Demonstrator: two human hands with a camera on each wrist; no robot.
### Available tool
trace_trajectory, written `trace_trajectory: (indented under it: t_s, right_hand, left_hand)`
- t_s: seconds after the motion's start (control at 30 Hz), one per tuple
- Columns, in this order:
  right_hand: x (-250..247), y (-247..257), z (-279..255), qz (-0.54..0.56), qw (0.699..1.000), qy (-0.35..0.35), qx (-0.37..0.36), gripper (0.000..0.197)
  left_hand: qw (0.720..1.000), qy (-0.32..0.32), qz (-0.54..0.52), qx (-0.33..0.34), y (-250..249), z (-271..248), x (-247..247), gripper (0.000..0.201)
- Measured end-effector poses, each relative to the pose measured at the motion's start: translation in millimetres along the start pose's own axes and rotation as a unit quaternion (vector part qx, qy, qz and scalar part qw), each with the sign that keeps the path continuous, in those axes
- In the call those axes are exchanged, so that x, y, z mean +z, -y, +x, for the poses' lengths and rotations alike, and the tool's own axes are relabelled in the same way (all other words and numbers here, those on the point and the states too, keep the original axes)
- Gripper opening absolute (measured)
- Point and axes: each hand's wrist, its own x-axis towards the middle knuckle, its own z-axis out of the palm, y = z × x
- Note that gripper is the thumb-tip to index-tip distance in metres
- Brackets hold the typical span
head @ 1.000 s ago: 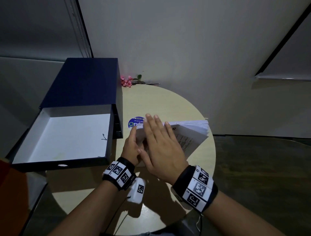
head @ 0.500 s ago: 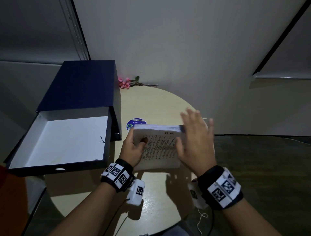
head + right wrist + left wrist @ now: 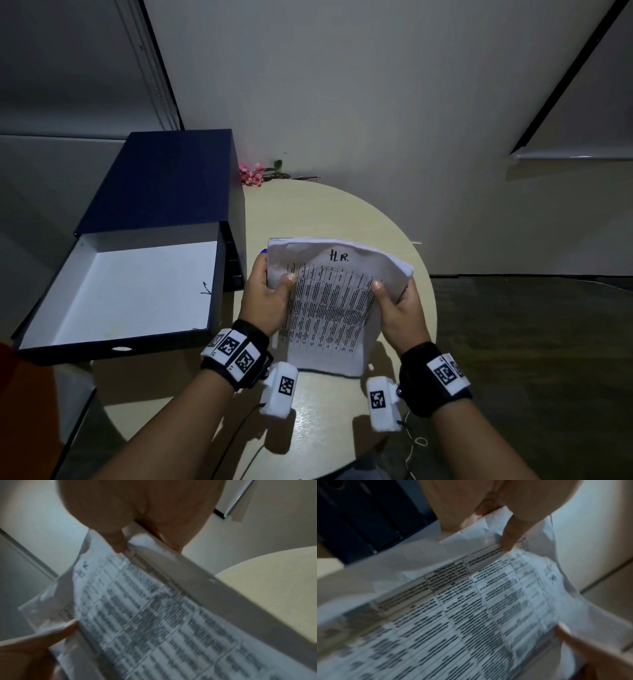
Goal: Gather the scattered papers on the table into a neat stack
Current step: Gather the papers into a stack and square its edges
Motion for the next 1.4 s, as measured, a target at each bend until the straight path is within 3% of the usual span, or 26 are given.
trace_trajectory:
  t_s: [0.13, 0.23, 0.37, 0.43, 0.53, 0.63, 0.8, 0.87, 1.2, 1.33, 1.4]
  right_hand:
    - [16.4, 26.1, -1.4, -0.033, 0.992, -0.050, -0.109, 0.031]
    - [21.6, 15.6, -5.8, -0.063, 0.990, -0.053, -0.112, 0.033]
    - [20.0, -11.2, -12.5, -0.061, 0.997, -0.042, -0.028, 0.025]
    - [15.5, -8.3, -11.3, -0.057, 0.997, -0.049, -0.013, 0.031]
    - [12.6, 6.8, -14.3, -0.033, 0.995, -0.081, -0.044, 0.041]
    - [15.9, 23.7, -12.7, 0.009, 0.987, -0.129, -0.096, 0.037]
    - [23.4, 30.3, 3.3, -0.002, 0.982, -0.183, -0.047, 0.011]
    - [24.2, 31.2, 9.7, 0.015, 0.981, -0.192, -0.032, 0.011]
    - [21.3, 26.9, 22.6, 0.037, 0.985, -0.169, -0.008, 0.015]
    - [12.1, 24.0, 11.7, 0.047, 0.995, -0.086, -0.031, 0.032]
    - [7.3, 21.2, 6.1, 0.007, 0.998, -0.058, -0.035, 0.037]
  left_hand:
    - [0.999, -0.041, -0.006, 0.031, -11.4, -2.6, 10.9, 0.055]
    - [0.999, -0.045, 0.018, 0.013, -3.4, -11.3, 16.4, 0.067]
    - [0.998, -0.027, 0.038, -0.047, 19.8, -23.6, 17.6, 0.053]
    - [0.998, -0.035, 0.035, -0.025, 19.3, -23.9, 15.2, 0.052]
    - [0.999, -0.026, -0.007, 0.030, 6.0, -22.6, 9.3, 0.049]
    - [0.995, -0.040, -0.051, 0.071, -9.5, -13.8, 8.2, 0.037]
    - [0.991, -0.108, -0.071, 0.023, -18.1, 3.2, 13.7, 0.017]
    - [0.991, -0.112, -0.069, 0.015, -18.3, 7.0, 15.0, 0.015]
    - [0.991, -0.079, -0.106, 0.024, -19.0, 11.6, 14.3, 0.013]
    - [0.993, 0.008, -0.108, 0.051, -14.2, 3.4, 8.2, 0.032]
    - [0.998, 0.010, -0.050, 0.039, -6.4, 1.8, 5.6, 0.035]
